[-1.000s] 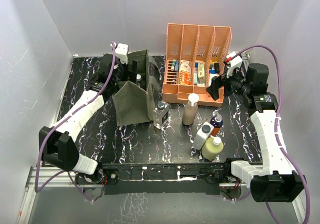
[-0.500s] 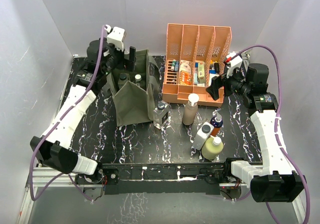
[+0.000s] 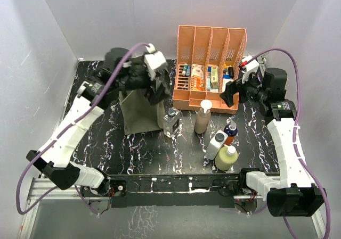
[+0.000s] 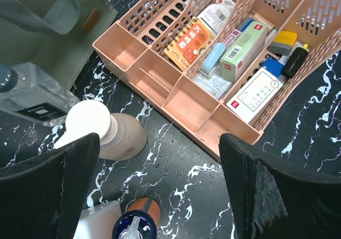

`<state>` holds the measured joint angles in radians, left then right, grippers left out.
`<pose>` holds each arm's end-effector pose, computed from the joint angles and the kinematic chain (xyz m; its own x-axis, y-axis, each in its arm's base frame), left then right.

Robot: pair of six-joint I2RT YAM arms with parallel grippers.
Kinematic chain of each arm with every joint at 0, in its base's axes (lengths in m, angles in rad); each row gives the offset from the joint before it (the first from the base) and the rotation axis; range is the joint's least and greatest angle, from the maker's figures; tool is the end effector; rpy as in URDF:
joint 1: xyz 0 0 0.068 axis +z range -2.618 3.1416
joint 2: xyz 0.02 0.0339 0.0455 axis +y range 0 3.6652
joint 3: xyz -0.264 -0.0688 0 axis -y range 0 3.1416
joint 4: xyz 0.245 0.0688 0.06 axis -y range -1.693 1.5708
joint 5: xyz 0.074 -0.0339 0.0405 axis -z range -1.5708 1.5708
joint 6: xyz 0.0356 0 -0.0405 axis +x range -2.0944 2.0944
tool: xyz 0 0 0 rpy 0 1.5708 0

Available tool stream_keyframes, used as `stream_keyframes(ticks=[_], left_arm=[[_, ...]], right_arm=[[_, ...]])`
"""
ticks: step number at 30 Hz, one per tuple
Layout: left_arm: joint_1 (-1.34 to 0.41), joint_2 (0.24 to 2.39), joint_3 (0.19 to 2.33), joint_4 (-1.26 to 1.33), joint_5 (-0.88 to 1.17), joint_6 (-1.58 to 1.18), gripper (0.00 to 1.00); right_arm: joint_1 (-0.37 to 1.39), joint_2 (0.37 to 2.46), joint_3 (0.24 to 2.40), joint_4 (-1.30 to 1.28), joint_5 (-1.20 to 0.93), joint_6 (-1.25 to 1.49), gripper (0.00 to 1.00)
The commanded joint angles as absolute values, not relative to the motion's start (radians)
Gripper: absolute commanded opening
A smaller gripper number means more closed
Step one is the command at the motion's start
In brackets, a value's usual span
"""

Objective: Place the personal care products into the canvas bag
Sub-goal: Pick up the care product from the center of the board.

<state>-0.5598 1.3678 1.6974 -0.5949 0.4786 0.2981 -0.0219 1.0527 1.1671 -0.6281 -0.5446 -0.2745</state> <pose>0.2295 -0.1631 0.4805 0.0367 0.2847 -0.9579 0.8758 0.4525 0.1680 0.2171 0.0137 0.3791 -0.3557 -0.2241 -0.9073 -0.5494 0.8355 0.0090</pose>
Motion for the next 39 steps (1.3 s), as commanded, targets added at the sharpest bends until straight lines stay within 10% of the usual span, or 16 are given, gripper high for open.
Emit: stream_keyframes(ticks=[1, 23, 39], left_arm=[[-0.692, 1.401, 1.685, -0.757, 0.491, 0.418, 0.96], [-0.964, 1.642, 1.587, -0.676, -0.150, 0.328, 0.96], [-0.962, 1.688, 1.534, -0.708, -0.204, 0.284, 0.92]], right_arm=[[-0.030, 1.027, 1.195, -0.602, -0.519, -0.270, 0.99], [-0.075, 1.016, 1.158, -0.595, -0.549, -0.256, 0.99], [-0.079, 0.991, 1.131, -0.588, -0.549, -0.256, 0.99]])
